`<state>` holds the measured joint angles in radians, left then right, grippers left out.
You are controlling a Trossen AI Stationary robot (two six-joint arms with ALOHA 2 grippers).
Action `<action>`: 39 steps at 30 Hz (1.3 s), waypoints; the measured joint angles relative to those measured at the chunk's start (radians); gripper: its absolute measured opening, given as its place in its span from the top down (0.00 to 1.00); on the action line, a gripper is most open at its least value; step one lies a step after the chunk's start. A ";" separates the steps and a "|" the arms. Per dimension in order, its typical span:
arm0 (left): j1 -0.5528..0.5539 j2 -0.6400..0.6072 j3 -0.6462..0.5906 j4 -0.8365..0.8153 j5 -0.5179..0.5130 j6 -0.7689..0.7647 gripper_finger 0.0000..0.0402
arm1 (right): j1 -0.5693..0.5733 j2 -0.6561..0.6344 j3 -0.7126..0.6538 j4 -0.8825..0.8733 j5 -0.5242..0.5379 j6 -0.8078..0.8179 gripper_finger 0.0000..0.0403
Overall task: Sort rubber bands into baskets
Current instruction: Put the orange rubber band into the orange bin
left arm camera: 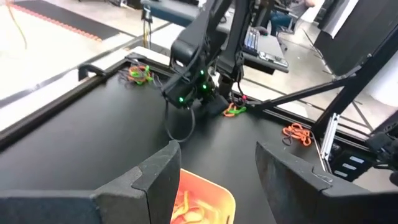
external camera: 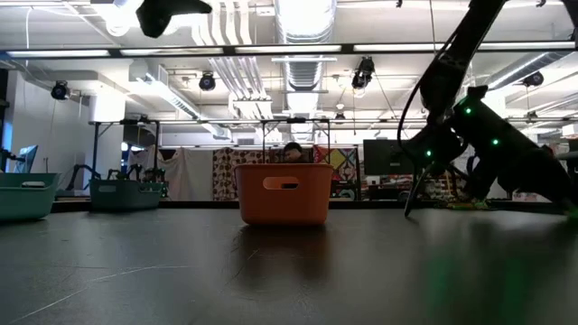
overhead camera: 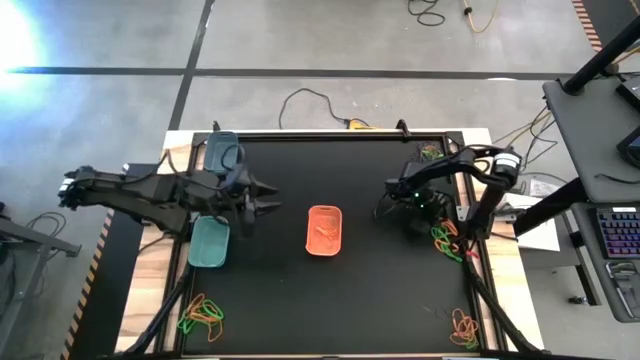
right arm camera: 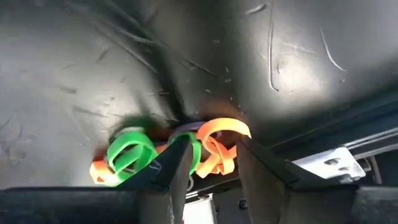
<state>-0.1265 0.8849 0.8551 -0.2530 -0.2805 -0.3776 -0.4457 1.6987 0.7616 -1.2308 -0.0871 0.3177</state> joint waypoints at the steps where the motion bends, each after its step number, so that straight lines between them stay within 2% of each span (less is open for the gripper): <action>1: 0.000 -0.015 0.000 -0.011 -0.001 0.009 0.52 | 0.000 0.003 0.000 0.002 0.001 0.003 0.71; 6: 0.003 -0.077 0.000 -0.052 -0.017 0.017 0.52 | 0.000 -0.009 0.000 0.016 0.011 0.004 0.81; 11: 0.004 -0.118 0.000 -0.123 -0.027 -0.016 0.52 | 0.000 -0.072 0.000 -0.006 0.120 0.006 0.96; 16: 0.004 -0.140 0.000 -0.186 -0.026 -0.069 0.52 | 0.033 -0.174 0.031 -0.073 0.170 0.040 0.98; 22: 0.004 -0.190 0.000 -0.192 -0.035 -0.078 0.52 | 0.178 -0.248 0.176 -0.065 0.166 0.148 0.98; 28: 0.004 -0.244 0.000 -0.200 -0.035 -0.020 0.52 | 0.306 -0.209 0.378 0.052 0.118 0.189 0.98; 35: 0.003 -0.298 0.000 -0.292 -0.007 0.019 0.52 | 0.364 -0.124 0.549 0.240 0.103 0.187 0.98; 39: 0.003 -0.310 0.000 -0.350 0.020 0.038 0.52 | 0.397 -0.089 0.641 0.385 0.040 0.142 0.98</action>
<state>-0.1234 0.5745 0.8551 -0.6035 -0.2609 -0.3396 -0.0483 1.6095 1.4028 -0.8459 -0.0468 0.4594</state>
